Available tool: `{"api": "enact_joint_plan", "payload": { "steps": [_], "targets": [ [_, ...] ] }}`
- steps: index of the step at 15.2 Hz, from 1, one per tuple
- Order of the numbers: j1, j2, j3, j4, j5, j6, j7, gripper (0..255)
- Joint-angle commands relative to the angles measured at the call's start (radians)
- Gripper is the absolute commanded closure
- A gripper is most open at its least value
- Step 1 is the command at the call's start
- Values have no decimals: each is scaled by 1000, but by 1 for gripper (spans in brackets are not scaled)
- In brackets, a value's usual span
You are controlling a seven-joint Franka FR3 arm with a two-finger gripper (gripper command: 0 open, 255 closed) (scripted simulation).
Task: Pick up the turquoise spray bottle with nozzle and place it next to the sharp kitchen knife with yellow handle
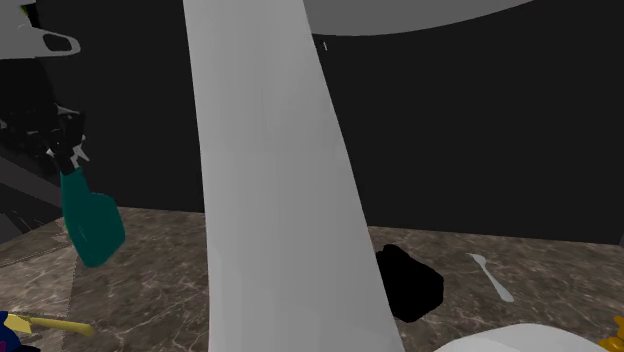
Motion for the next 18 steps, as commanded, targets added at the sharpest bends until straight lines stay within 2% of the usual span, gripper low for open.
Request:
{"api": "enact_joint_plan", "payload": {
  "steps": [1, 18],
  "targets": [
    [5, 9, 2, -13, -5, 19, 13, 255],
    [4, 52, -8, -198, -41, 239, 57, 255]
  ]
}}
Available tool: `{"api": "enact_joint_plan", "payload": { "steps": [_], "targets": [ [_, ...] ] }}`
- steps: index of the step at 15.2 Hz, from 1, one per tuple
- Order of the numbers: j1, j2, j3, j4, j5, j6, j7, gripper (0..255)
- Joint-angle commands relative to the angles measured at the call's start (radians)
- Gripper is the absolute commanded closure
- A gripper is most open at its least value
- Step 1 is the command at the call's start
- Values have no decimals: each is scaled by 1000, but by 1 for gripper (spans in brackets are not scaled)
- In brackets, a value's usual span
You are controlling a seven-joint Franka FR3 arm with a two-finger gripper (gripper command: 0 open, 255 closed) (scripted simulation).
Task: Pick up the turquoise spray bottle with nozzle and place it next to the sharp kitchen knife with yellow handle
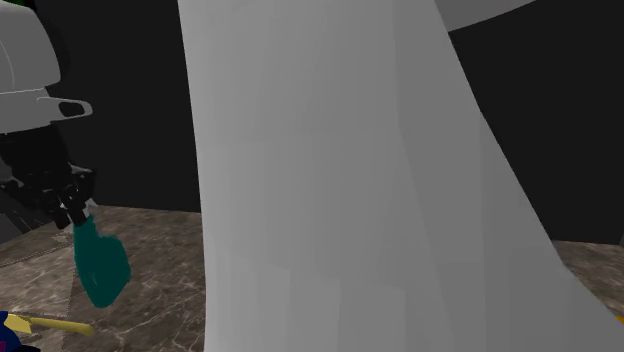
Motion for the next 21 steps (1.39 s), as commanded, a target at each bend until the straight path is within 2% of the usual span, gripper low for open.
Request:
{"api": "enact_joint_plan", "payload": {
  "steps": [1, 8, 9, 14, 18, 21],
  "targets": [
    [0, 4, -1, -15, -4, 19, 5, 255],
    [0, 4, -1, -15, -4, 19, 5, 255],
    [0, 4, -1, -15, -4, 19, 5, 0],
    [0, 4, -1, -15, -4, 19, 5, 0],
    [6, -25, 9, 76, 20, -98, -11, 0],
    [6, -25, 9, 76, 20, -98, -11, 0]
  ]
}}
